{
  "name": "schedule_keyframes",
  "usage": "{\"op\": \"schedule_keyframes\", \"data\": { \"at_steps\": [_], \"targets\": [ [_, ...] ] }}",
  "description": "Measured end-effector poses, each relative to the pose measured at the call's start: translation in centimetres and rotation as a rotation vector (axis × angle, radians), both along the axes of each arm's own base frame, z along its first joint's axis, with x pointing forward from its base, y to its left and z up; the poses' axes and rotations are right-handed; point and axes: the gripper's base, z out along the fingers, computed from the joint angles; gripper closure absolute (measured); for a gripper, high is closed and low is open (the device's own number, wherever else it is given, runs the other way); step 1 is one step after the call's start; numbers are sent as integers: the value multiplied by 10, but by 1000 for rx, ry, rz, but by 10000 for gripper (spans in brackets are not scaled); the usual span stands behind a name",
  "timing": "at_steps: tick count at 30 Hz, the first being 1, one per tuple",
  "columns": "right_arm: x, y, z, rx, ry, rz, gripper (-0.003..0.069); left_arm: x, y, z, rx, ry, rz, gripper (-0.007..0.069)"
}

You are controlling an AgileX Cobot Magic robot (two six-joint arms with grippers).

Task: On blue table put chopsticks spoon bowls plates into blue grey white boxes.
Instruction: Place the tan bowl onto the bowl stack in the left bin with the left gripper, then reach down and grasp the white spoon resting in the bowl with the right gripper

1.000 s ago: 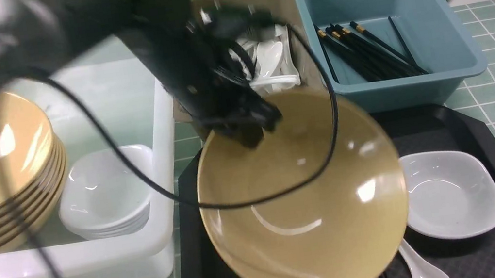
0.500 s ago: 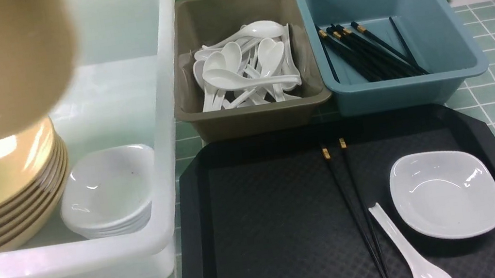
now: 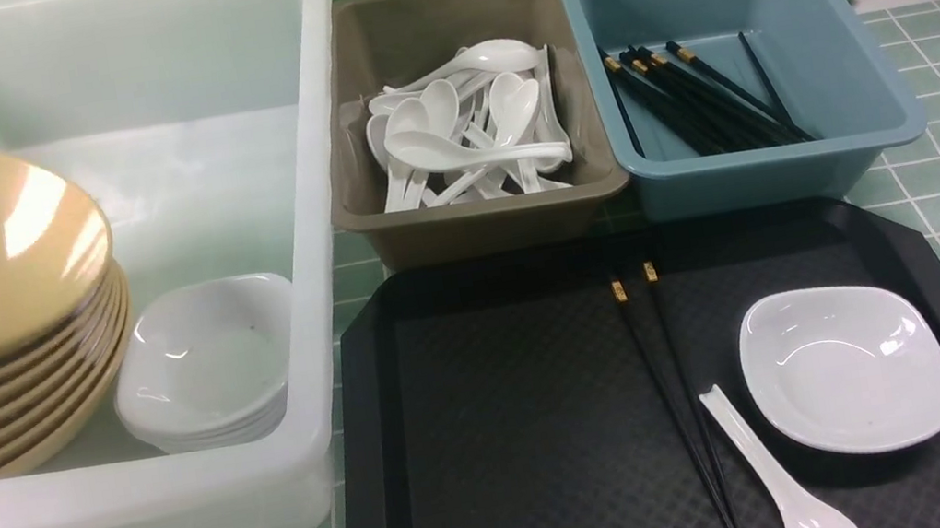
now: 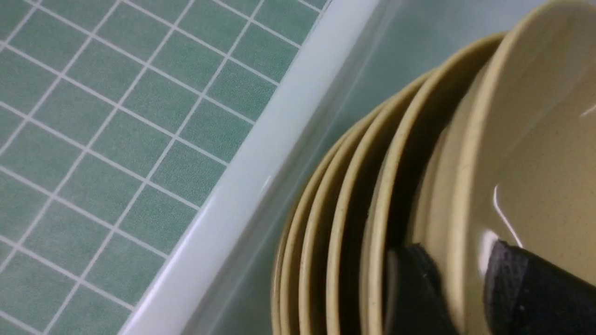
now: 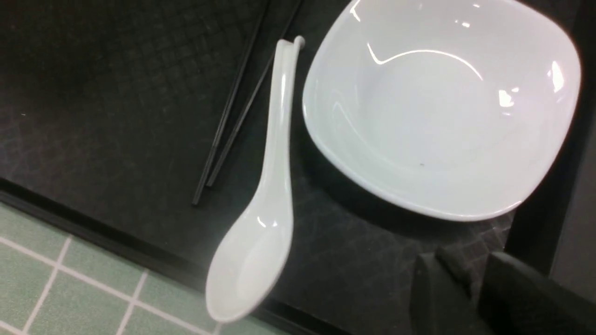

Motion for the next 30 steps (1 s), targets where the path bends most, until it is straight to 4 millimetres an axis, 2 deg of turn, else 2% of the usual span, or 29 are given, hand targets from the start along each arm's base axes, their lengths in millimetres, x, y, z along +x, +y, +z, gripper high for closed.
{"op": "schedule_keyframes", "data": {
  "at_steps": [5, 7, 10, 14, 16, 17, 20, 22, 23, 26, 29, 30],
  "targets": [
    [0, 0, 0, -1, -1, 3, 475, -7, -5, 10, -2, -36, 11, 75],
    [0, 0, 0, -4, -2, 8, 473, -15, -9, 20, 7, -57, 8, 14],
    [0, 0, 0, -17, -8, 25, 471, -33, -21, 42, 37, -125, 1, -31],
    [0, 0, 0, -19, -9, 28, 466, -55, -44, 74, 138, -258, -72, -10],
    [0, 0, 0, -18, -9, 27, 465, -59, -55, 81, 203, -330, -121, 38],
    [0, 0, 0, -15, -11, 26, 464, -59, -58, 77, 222, -344, -140, 66],
    [0, 1, 0, -7, -11, 24, 463, -54, -57, 57, 231, -329, -153, 126],
    [0, 1, 0, -1, -10, 21, 463, -49, -55, 34, 225, -294, -149, 170],
    [0, 1, 1, 1, -9, 21, 463, -49, -54, 31, 228, -294, -147, 175],
    [0, 2, 1, 9, -8, 18, 459, -44, -50, -18, 195, -204, -136, 265],
    [-1, 2, 0, 24, 6, 14, 456, -45, -51, -39, 147, -184, -107, 339],
    [-1, 3, 0, 36, 17, 10, 455, -46, -52, -41, 131, -185, -101, 363]
  ]
}}
